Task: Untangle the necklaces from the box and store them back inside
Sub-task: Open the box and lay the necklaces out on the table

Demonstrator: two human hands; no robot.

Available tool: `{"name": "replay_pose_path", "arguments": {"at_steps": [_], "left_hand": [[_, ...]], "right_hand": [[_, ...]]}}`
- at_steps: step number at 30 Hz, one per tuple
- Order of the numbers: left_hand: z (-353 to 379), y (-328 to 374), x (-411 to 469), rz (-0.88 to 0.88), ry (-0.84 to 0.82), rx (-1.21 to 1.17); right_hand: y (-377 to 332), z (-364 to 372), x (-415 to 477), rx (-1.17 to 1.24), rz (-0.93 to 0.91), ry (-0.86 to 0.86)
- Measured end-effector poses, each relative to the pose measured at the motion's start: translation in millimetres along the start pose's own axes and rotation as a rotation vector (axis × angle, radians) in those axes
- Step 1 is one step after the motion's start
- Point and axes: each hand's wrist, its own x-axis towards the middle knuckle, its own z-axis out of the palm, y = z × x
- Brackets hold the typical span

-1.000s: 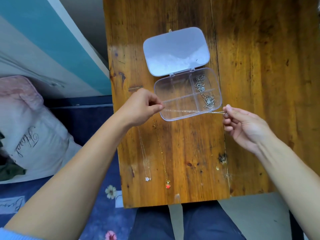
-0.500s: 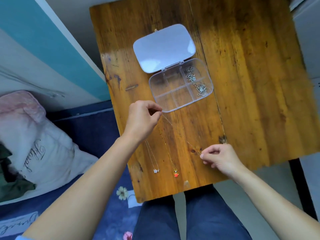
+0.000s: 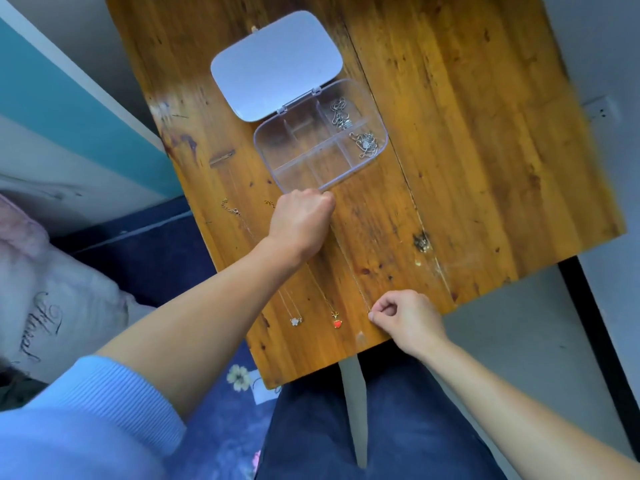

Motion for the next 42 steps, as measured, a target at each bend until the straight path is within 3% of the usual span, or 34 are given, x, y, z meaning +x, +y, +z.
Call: {"name": "replay_pose_path", "arguments": {"at_steps": [9,13,16,19,22,26,31,37,42], "left_hand": [[2,4,-1,-0.067,-0.022,0.02],[-11,-3,-11,-0.123,0.133,-0.071],[-23,-14,-14,-0.333,0.329,-0.218],[-24,-28,-7,-0.608,0.384,-0.398],[-17,-36,2,-0.737,0.376,-0.578],[-10,-35,3,-0.769,0.385,-0.877],[-8,-33,0,-0.806,0.396,-0.988],[-10,-32,0,-0.819,0.387,-0.99],[-10,-35,-1,-0.811,0.372,-1.017]], "right_hand": [[1,-22,9,-0.023,-0.047,-0.042],[-19,-67,30,0.047,-0.154,0.072],[-55,-108,55,0.112,-0.275,0.188],[-104,-141,86,0.068,-0.41,0.265],[-150,-156,117,-0.087,-0.5,0.313],[-190,-148,155,-0.528,-0.539,0.363],[-210,-132,178,-0.835,-0.505,0.347],[-214,-130,184,-0.707,-0.424,0.305],[-195,-148,167,-0.332,-0.499,0.26]]}}
